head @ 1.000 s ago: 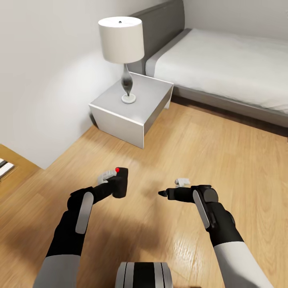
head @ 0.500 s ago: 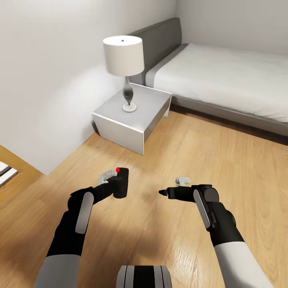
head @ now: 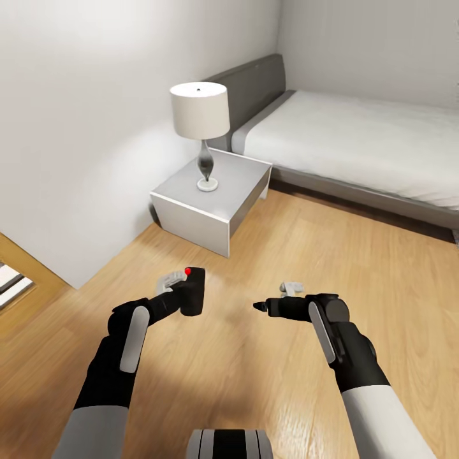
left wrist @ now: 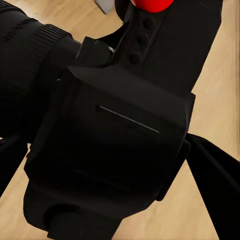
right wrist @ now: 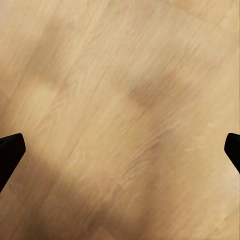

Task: Attach the digital camera to the camera tripod in the bedroom.

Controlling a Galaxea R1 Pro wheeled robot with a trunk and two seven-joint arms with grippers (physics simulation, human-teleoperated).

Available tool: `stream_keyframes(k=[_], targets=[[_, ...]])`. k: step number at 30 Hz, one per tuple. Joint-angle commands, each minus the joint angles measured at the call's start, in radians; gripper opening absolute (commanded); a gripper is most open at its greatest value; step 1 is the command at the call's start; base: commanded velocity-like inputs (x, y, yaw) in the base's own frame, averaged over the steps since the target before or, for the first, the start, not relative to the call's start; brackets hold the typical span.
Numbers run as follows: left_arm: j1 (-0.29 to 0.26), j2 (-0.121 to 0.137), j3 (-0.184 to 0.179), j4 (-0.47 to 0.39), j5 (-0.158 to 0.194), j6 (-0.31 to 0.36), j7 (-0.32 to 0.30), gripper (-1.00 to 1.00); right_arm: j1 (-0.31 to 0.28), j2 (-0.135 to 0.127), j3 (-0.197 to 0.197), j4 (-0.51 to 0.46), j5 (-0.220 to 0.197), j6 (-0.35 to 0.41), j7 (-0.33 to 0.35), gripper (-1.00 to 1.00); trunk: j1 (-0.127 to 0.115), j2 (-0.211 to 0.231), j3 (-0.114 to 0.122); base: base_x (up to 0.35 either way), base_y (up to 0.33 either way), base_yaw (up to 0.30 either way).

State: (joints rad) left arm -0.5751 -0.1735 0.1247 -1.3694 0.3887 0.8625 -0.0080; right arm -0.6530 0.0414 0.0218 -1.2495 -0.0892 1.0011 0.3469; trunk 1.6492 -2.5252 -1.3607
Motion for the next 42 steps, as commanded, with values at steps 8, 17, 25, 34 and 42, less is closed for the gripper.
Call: stream_keyframes(k=[8,17,25,34,42], targets=[[-0.001,-0.001,0.003,0.0,0.004,0.006,-0.001,-1.0,0.0,0.001,0.0,-0.001,-0.008,0.012,-0.006,1.0,-0.004,0.002,0.03,0.0,0.0,0.0],[-0.001,-0.001,0.004,0.001,0.006,0.006,-0.003,-1.0,0.0,0.0,0.0,-0.008,-0.009,0.007,-0.005,1.0,-0.008,0.004,0.065,0.0,0.0,0.0],[-0.001,-0.001,0.007,0.001,0.006,0.006,-0.004,-1.0,0.0,0.001,0.0,-0.007,-0.009,0.01,-0.005,1.0,-0.011,0.006,0.096,0.0,0.0,0.0],[-0.001,-0.001,0.009,0.001,0.006,0.006,-0.005,-1.0,0.0,0.002,0.004,-0.002,-0.009,0.006,-0.007,1.0,-0.015,0.008,0.131,0.0,0.0,0.0],[-0.001,-0.001,0.009,0.001,0.006,0.007,-0.007,-1.0,0.0,0.002,0.003,-0.006,-0.01,0.005,-0.005,1.0,-0.019,0.01,0.162,0.0,0.0,0.0]])
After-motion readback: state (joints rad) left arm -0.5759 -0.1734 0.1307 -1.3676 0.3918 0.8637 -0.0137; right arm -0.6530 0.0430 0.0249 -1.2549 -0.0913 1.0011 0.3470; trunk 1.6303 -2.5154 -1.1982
